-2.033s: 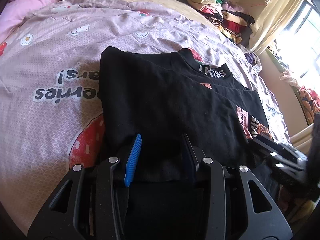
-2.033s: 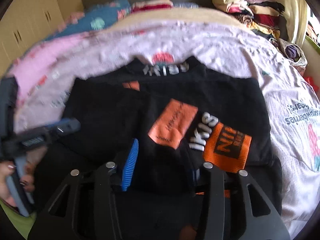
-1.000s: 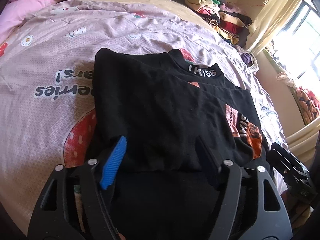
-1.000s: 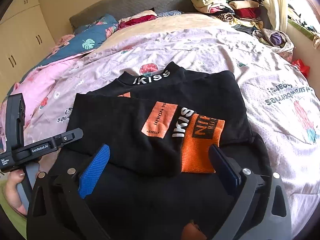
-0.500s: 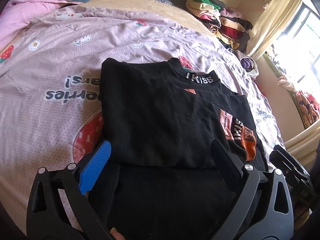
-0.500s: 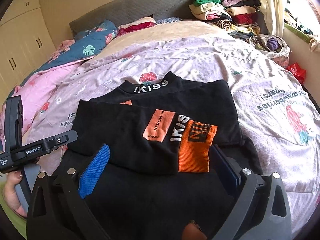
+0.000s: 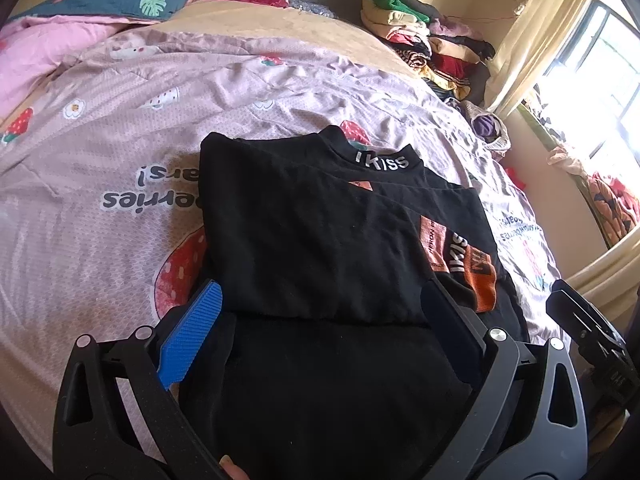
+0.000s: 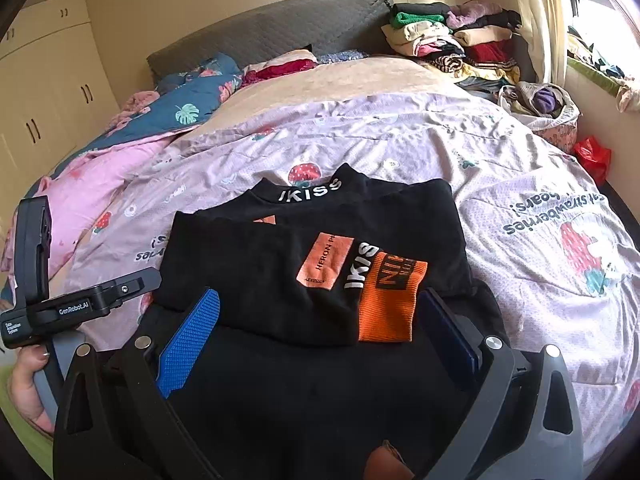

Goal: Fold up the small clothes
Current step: 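Move both grippers toward the hem of the black shirt, then close both grippers on the hem edge of the black shirt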

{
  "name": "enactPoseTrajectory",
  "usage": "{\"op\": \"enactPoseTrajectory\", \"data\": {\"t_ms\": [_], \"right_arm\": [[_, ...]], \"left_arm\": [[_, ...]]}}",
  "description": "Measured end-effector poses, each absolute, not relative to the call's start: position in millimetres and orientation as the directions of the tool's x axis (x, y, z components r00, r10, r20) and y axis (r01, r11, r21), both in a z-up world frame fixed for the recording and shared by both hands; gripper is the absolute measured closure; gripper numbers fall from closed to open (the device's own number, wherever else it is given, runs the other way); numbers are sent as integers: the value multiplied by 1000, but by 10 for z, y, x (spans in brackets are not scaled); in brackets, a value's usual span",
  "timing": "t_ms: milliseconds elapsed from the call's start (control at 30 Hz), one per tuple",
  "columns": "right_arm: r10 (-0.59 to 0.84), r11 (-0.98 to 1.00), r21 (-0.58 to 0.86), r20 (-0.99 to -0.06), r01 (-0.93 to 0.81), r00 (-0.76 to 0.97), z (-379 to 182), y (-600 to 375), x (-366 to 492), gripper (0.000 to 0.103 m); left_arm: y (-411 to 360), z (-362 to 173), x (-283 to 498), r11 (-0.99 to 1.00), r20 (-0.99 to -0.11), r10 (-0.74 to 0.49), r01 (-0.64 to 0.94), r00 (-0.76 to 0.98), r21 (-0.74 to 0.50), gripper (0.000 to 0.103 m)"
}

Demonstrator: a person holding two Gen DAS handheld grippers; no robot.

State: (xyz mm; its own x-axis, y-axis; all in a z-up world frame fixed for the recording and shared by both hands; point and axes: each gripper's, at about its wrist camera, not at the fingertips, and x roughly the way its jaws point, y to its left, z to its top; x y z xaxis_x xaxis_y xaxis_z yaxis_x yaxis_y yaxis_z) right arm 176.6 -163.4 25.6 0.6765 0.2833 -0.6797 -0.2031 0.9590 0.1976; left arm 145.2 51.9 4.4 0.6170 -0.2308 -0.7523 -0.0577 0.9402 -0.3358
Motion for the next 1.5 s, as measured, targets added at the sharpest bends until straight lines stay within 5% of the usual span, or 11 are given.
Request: {"op": "enactPoseTrajectory", "data": {"t_ms": [1500], "right_arm": [[210, 977, 148, -742, -151, 636, -106, -2366, 833, 5]], "left_arm": [[440, -215, 640, 979, -838, -144, -47, 526, -198, 10]]}}
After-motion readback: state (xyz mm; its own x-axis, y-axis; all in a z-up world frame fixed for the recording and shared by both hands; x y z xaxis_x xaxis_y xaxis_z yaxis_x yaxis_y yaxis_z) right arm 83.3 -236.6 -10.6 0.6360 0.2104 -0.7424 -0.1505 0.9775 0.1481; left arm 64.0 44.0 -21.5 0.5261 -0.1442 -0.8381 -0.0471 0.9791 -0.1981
